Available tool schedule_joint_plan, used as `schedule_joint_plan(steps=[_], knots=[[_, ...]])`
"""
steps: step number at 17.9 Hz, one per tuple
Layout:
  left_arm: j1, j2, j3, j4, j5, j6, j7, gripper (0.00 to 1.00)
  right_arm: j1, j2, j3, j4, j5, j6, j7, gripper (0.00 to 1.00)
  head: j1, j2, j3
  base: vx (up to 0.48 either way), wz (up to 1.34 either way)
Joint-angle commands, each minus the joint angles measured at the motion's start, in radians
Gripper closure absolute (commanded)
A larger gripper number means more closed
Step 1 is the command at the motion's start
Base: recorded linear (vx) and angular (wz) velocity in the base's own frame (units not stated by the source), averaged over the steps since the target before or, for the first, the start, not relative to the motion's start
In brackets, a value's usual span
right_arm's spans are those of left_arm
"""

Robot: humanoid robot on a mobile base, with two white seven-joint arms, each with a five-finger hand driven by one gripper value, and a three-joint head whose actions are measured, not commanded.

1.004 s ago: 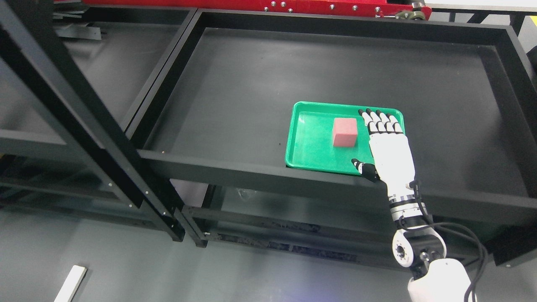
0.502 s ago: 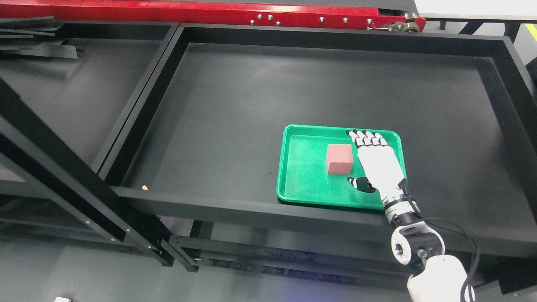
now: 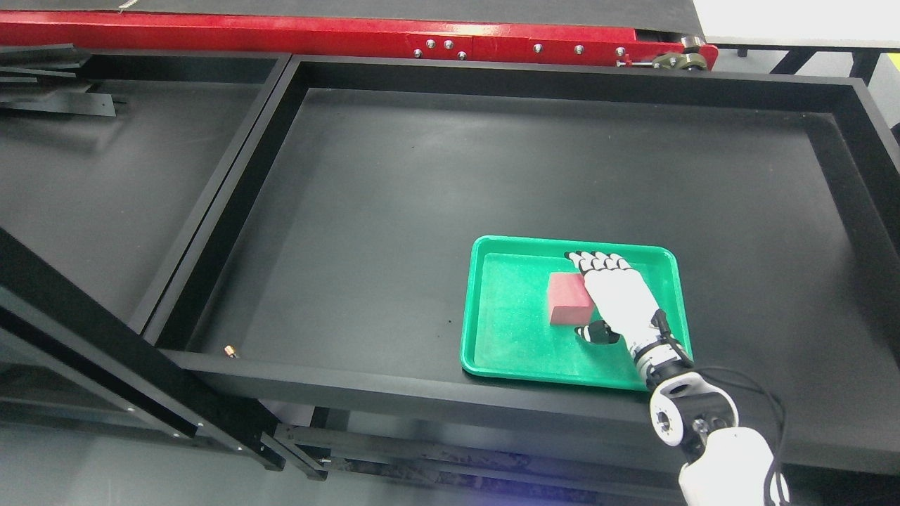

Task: Pick pink block from left shelf to tray
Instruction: 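Lower the right hand beside the pink cube and close fingers around it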

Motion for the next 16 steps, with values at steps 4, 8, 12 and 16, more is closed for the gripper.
schedule_joint_plan(steps=[4,8,12,16], knots=[[-0.029,0.017,0.000,-0.017,0.000,0.000,0.001,0.00,-0.004,-0.015,0.017,0.050,0.009,-0.001,0.004,0.16,0.0000,0.000,0.000,0.055,0.00],[-0.029,0.017,0.000,-0.017,0.000,0.000,0.001,0.00,-0.004,-0.018,0.029,0.061,0.009,-0.002,0.004,0.26,0.0000,0.000,0.000,0.026,0.00],[-0.029,0.017,0.000,-0.017,0.000,0.000,0.001,0.00,-0.001,-0.020,0.039,0.076,0.009,-0.004,0.003,0.46,0.0000,0.000,0.000,0.004,0.00],[-0.029,0.017,0.000,-0.017,0.000,0.000,0.001,0.00,-0.001,-0.024,0.028,0.076,0.004,-0.037,-0.008,0.83,0.0000,0.000,0.000,0.000,0.00]])
